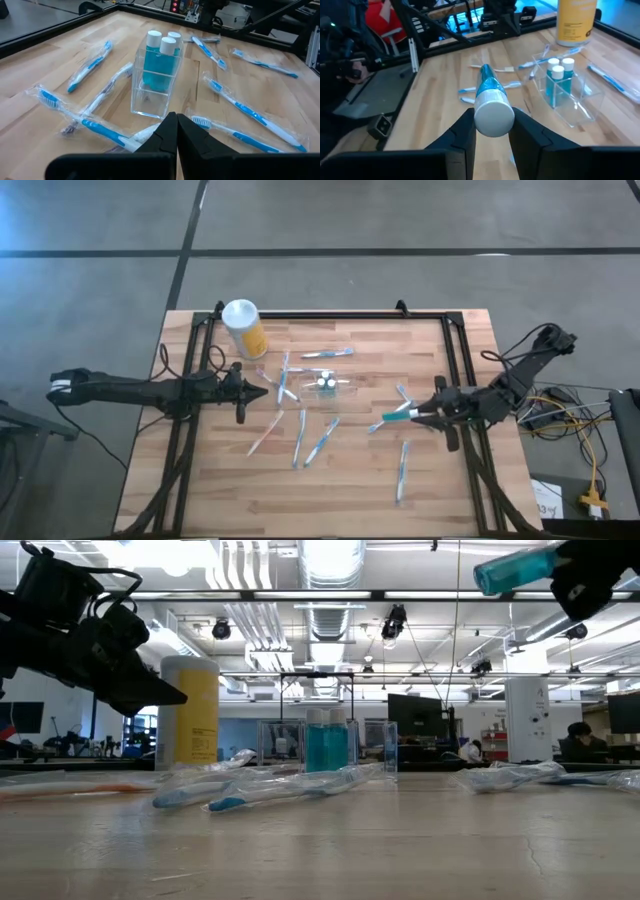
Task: Pick & Place toothbrushing station
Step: Put the mouthwash into the middle section of the transparent organizer
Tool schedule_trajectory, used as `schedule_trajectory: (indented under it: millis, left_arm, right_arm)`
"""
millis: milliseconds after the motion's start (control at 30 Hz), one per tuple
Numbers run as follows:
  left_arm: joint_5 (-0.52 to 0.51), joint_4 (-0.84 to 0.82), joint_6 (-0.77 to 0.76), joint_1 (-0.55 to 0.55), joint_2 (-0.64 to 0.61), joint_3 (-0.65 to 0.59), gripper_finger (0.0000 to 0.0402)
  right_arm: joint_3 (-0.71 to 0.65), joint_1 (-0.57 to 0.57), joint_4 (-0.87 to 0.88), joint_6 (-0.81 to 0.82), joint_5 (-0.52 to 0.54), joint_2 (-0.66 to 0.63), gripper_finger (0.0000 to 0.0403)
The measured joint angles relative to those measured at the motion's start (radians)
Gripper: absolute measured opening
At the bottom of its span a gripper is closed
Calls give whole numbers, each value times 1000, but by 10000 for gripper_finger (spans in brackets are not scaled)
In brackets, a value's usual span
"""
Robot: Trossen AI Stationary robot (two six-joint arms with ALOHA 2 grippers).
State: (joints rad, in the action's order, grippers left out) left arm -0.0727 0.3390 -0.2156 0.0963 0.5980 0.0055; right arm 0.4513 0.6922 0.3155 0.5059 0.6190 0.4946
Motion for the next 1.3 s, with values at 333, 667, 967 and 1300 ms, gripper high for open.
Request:
schedule_trajectory:
  millis: [333, 667, 967, 1300]
  left_arm:
    - [-1, 3, 2, 0, 0, 4, 5]
    - [-5, 6, -75, 0, 0, 6, 5]
    - [-5, -1, -76, -1, 0, 5, 5]
    - [-57, -2, -73, -1, 0, 5, 5]
  right_arm:
    - [-102, 0, -13, -41, 9, -92, 84]
    - [-209, 0, -95, -58, 51, -144, 84]
    - [29, -110, -19, -150, 49, -58, 82]
    - [554, -441, 436, -228, -117, 376, 79]
